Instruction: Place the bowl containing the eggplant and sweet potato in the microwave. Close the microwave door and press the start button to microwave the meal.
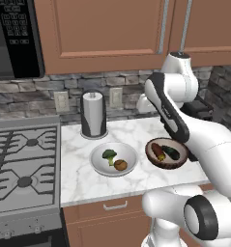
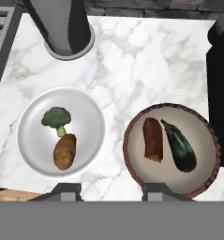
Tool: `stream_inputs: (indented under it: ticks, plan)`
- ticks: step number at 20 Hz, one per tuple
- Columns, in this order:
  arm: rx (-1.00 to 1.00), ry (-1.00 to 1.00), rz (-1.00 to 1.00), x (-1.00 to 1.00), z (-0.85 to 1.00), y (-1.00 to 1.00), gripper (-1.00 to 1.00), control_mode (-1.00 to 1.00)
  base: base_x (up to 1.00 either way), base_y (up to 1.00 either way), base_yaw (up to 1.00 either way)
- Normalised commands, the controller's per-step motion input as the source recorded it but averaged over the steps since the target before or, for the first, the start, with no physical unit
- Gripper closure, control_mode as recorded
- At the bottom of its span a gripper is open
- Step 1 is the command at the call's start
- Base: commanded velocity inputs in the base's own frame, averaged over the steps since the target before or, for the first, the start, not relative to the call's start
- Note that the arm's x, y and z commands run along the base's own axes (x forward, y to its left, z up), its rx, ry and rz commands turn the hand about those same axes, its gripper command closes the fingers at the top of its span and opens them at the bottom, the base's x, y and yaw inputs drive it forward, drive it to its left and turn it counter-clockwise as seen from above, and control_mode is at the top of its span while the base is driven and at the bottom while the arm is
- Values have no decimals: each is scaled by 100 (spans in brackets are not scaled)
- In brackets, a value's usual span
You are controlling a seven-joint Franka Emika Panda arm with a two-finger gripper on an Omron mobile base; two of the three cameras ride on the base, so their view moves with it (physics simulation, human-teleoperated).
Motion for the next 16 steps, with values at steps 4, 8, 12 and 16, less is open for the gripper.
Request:
stream_inputs:
  ticks: [4,8,12,16]
  plan:
    - [0,0,0,-16,-6,-13,-100,-100,0,0,0]
    - [0,2,-1,-29,-23,-21,-100,-100,0,0,0]
    - [0,0,-7,-24,-45,-16,-100,-100,0,0,0]
    - [0,0,-12,-22,-59,-12,-100,-100,0,0,0]
